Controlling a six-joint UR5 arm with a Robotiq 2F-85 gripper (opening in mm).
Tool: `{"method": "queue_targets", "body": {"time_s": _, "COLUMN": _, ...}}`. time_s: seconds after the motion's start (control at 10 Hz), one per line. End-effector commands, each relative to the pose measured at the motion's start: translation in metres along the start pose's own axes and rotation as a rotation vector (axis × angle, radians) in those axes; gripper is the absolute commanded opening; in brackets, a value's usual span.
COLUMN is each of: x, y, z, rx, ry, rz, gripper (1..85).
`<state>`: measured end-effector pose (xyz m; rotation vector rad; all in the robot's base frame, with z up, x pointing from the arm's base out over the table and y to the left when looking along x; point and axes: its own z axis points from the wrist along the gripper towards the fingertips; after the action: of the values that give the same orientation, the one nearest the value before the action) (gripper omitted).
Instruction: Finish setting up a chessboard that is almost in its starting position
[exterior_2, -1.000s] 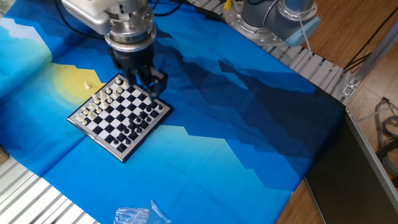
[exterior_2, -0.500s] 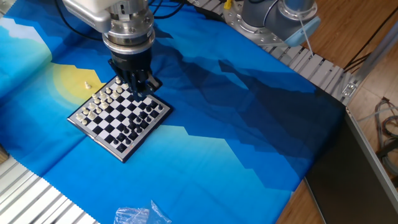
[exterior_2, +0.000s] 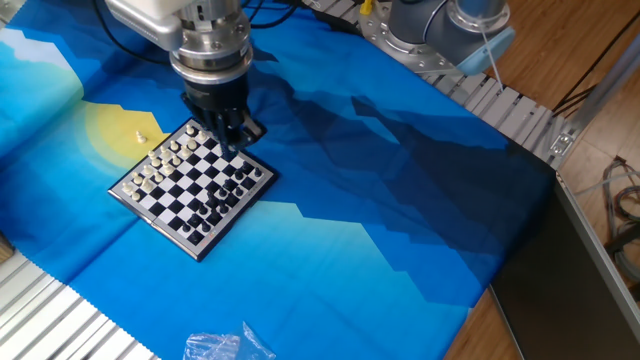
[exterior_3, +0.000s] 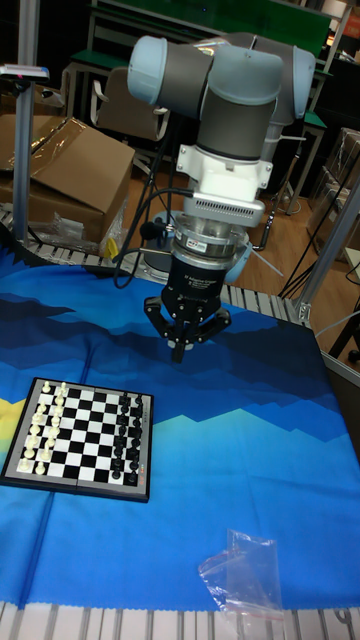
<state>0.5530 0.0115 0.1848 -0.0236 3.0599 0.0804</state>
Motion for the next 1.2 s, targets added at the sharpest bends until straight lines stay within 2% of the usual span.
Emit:
{"method": "queue_targets", "body": {"time_s": 0.0, "x": 0.015, "y": 0.003, "z": 0.001, "rx": -0.035, "ry": 0.017, "rz": 0.0, "gripper": 1.0}}
{"method": "queue_targets", "body": {"time_s": 0.7, "x": 0.013, "y": -0.002, "z": 0.008, "rx": -0.038, "ry": -0.008, "rz": -0.018, "gripper": 1.0}}
{"method": "queue_targets", "body": {"time_s": 1.0, "x": 0.011, "y": -0.009, "z": 0.01, "rx": -0.013, "ry": -0.016, "rz": -0.026, "gripper": 1.0}}
{"method": "queue_targets", "body": {"time_s": 1.1, "x": 0.01, "y": -0.008, "z": 0.01, "rx": -0.019, "ry": -0.019, "rz": -0.028, "gripper": 1.0}}
